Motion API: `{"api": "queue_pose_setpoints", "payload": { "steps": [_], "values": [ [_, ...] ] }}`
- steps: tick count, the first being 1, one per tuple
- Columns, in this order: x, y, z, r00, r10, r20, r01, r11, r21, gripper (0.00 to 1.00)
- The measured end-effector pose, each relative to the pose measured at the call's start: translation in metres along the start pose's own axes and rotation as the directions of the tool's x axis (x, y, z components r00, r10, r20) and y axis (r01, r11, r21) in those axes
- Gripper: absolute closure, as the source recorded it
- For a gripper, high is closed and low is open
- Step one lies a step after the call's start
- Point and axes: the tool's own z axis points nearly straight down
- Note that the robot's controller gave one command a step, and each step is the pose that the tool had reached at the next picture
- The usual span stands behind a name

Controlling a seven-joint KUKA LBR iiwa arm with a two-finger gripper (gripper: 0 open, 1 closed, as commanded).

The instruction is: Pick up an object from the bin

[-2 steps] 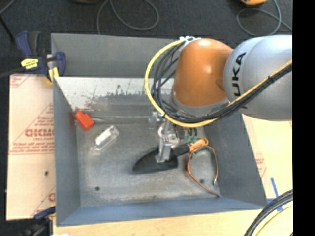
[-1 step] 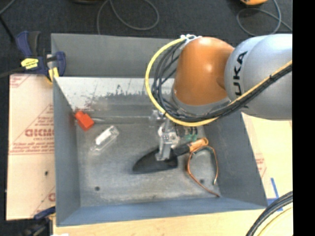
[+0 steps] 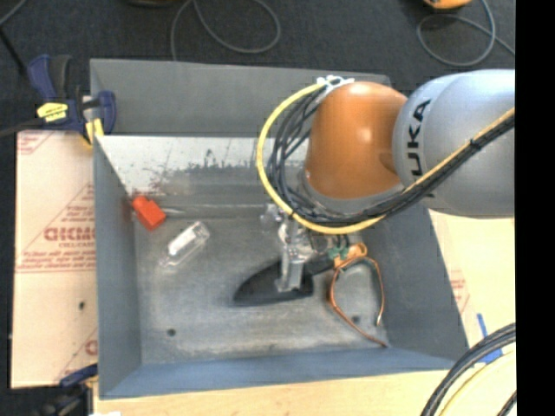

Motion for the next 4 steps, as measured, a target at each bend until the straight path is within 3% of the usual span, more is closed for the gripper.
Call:
{"api": "queue_pose_setpoints", "payload": {
  "steps": [1,2,3,4],
  "values": [
    [0.010,-0.012,0.055,0.999,-0.040,-0.002,0.040,0.999,0.000,0.00],
    [-0.012,-0.025,0.112,0.952,-0.306,0.004,0.306,0.952,0.000,1.00],
    [-0.012,-0.025,0.112,0.952,-0.306,0.004,0.306,0.952,0.000,1.00],
    [-0.031,-0.038,-0.042,0.958,-0.288,0.009,0.288,0.958,0.002,1.00]
  ]
}}
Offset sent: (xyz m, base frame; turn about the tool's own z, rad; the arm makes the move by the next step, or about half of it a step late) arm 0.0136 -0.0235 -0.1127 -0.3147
